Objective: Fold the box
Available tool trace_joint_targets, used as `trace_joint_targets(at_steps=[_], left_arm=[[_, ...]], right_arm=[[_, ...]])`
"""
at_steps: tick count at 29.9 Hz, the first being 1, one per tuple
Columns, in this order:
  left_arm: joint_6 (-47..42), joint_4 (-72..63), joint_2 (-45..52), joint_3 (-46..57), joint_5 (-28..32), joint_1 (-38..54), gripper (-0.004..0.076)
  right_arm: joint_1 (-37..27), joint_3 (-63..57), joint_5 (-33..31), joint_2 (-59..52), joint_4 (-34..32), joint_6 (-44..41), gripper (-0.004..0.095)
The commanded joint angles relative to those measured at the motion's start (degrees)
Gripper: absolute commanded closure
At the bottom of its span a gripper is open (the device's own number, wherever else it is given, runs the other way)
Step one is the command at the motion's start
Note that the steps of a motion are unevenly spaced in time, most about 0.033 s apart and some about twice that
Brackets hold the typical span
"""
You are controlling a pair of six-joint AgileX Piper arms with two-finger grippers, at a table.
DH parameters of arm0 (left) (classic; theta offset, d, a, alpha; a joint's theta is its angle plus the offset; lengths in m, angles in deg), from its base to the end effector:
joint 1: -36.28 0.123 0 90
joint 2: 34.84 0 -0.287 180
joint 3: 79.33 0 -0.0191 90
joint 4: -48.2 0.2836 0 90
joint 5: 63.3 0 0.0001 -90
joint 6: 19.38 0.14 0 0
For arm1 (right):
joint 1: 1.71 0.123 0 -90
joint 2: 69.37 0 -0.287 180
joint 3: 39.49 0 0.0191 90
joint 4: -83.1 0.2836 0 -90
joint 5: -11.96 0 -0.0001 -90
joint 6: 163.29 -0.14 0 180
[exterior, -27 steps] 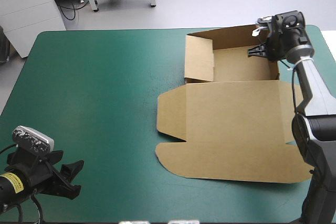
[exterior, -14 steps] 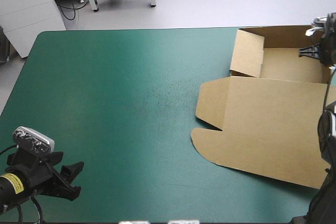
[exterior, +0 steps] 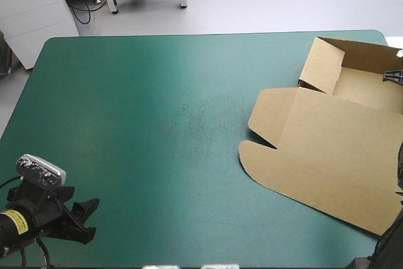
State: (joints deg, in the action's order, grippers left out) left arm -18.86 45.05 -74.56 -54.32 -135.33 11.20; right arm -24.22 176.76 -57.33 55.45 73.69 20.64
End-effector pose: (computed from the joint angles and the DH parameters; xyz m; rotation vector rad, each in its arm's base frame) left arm 0.1086 -0.0589 0.3429 0.5367 2.3418 -0.2718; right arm 0.4533 -0.2110 0.2568 0.4106 2.7522 -0.3484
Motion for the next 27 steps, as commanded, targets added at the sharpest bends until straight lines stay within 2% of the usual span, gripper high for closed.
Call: trace_joint_targets(at_steps=[1,3,6,8,11,14,16,22,27], left_arm=[[-0.5,-0.5,-0.4,-1.4,2.2,-0.3,0.0306],[-0.5,-0.5,-0.4,-1.4,2.2,-0.3,0.0306],[-0.5,-0.5,-0.4,-1.4,2.2,-0.3,0.0306],[-0.5,-0.2,-0.4,-1.4,2.2,-0.3,0.0306],[-0.5,-0.1,-0.4,-1.4,2.2,-0.3,0.0306],[-0.5,-0.1,-0.4,-1.4,2.5,-0.3,0.0306],[-0.5,-0.1,-0.4,-1.4,2.5,-0.3,0.0306],[-0.5,0.5,-0.4,-1.4,2.9,-0.3,0.0306],[-0.5,3.1,-0.4,-1.4,4.7,-0.3,0.0306]], right_arm=[[-0.1,1.1,2.1,-2.0,1.7,0.9,0.0929],[-0.1,1.1,2.2,-1.9,1.7,1.2,0.0902],[-0.3,1.1,2.8,-1.9,2.0,2.7,0.0779],[-0.3,1.1,3.6,-1.9,2.4,3.1,0.0643],[-0.3,1.1,3.9,-1.9,2.7,3.1,0.0375],[-0.3,1.1,4.1,-1.9,2.7,2.3,0.019],[-0.3,1.2,4.1,-2.0,3.2,1.8,0.0153],[-0.3,4.3,3.7,-6.3,6.0,0.9,0.0167],[-0.3,6.9,4.5,-13.3,13.5,1.4,0.0171]])
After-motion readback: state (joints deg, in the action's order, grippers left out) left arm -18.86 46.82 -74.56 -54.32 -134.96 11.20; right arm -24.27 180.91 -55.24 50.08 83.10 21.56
